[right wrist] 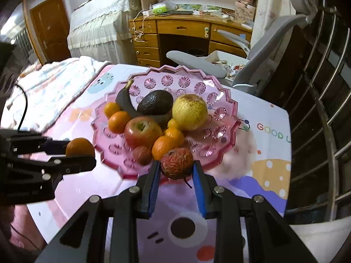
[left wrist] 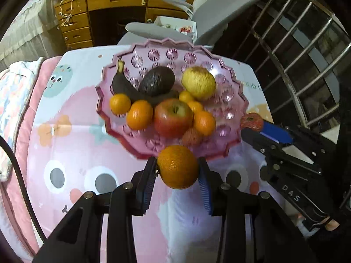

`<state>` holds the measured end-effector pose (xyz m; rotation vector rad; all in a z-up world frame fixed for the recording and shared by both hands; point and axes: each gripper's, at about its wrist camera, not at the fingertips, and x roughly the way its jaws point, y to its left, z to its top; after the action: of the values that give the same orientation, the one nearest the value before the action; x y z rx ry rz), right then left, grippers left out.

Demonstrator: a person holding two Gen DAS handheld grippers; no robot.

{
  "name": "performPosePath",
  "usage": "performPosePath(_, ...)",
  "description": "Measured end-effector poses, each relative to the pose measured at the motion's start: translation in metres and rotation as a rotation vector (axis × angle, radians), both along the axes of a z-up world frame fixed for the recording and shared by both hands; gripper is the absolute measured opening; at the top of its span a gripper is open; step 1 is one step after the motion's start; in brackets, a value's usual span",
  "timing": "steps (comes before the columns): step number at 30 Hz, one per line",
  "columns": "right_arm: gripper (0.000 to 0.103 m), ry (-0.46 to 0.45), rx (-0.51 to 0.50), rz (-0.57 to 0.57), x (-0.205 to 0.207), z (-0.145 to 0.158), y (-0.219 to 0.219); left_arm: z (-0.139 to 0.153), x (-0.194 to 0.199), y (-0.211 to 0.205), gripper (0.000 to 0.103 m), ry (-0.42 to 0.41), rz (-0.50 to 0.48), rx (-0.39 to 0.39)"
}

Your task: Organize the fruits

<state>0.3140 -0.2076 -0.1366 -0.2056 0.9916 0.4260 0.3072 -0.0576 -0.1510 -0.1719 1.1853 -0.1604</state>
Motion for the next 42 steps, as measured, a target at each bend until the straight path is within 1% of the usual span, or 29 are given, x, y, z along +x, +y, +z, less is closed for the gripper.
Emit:
performPosePath(8, 0.030, 0.011, 0.050, -0.050, 0.029, -0.012, -0.005, -0.007, 0.028, -0.003, 0.037, -0.037, 0.048, 0.017)
performPosePath(9, 0.030, 0.013, 0.051, -0.060, 0.031, -0.013, -0.005, -0.008, 0.029, -0.003, 0.040, -0.041, 0.053, 0.021)
performPosePath(10, 0.031, 0.019, 0.054, -0.072, 0.033, -0.014, -0.006, -0.006, 0.031, -0.002, 0.049, -0.051, 0.064, 0.025)
performPosePath(11, 0.034, 0.026, 0.062, -0.082, 0.035, -0.014, -0.007, -0.005, 0.031, -0.001, 0.057, -0.058, 0.067, 0.025)
performPosePath(12, 0.042, 0.029, 0.061, -0.092, 0.035, -0.014, -0.007, -0.003, 0.030, 0.001, 0.059, -0.068, 0.071, 0.025)
performPosePath(13, 0.047, 0.023, 0.042, -0.108, 0.035, -0.014, -0.007, -0.001, 0.029, 0.002, 0.062, -0.073, 0.073, 0.025)
performPosePath(14, 0.050, 0.012, 0.025, -0.120, 0.034, -0.015, -0.006, 0.000, 0.025, 0.005, 0.065, -0.078, 0.078, 0.024)
performPosePath(16, 0.050, 0.019, 0.040, -0.138, 0.031, -0.015, -0.006, 0.001, 0.017, 0.010, 0.071, -0.076, 0.089, 0.021)
performPosePath(17, 0.050, 0.027, 0.048, -0.149, 0.029, -0.014, -0.006, 0.001, 0.011, 0.014, 0.072, -0.070, 0.098, 0.023)
performPosePath(22, 0.053, 0.067, 0.063, -0.220, 0.006, -0.014, -0.001, -0.002, -0.031, 0.036, 0.072, -0.047, 0.108, 0.016)
performPosePath(26, 0.059, 0.096, 0.045, -0.298, -0.035, -0.010, 0.006, -0.002, -0.083, 0.056, 0.075, -0.027, 0.087, -0.008)
performPosePath(27, 0.060, 0.103, 0.042, -0.319, -0.050, -0.009, 0.007, -0.002, -0.095, 0.060, 0.075, -0.022, 0.080, -0.009)
performPosePath(28, 0.061, 0.109, 0.041, -0.331, -0.060, -0.008, 0.008, -0.002, -0.109, 0.064, 0.075, -0.016, 0.071, -0.007)
performPosePath(30, 0.068, 0.124, 0.038, -0.362, -0.094, -0.007, 0.014, 0.001, -0.140, 0.072, 0.075, -0.013, 0.033, 0.002)
performPosePath(31, 0.069, 0.130, 0.037, -0.372, -0.104, -0.007, 0.017, 0.003, -0.149, 0.073, 0.075, -0.013, 0.020, 0.007)
performPosePath(32, 0.071, 0.144, 0.039, -0.388, -0.124, -0.006, 0.020, 0.007, -0.164, 0.076, 0.075, -0.012, -0.004, 0.020)
performPosePath(33, 0.075, 0.158, 0.042, -0.401, -0.134, -0.006, 0.021, 0.011, -0.174, 0.078, 0.075, -0.012, -0.018, 0.031)
performPosePath(35, 0.079, 0.180, 0.046, -0.420, -0.168, -0.001, 0.026, 0.022, -0.199, 0.085, 0.077, -0.017, -0.035, 0.035)
performPosePath(38, 0.087, 0.210, 0.044, -0.413, -0.209, 0.010, 0.033, 0.044, -0.229, 0.094, 0.083, -0.045, -0.035, 0.044)
performPosePath(42, 0.095, 0.217, 0.041, -0.394, -0.253, 0.033, 0.032, 0.073, -0.251, 0.098, 0.087, -0.087, -0.027, 0.078)
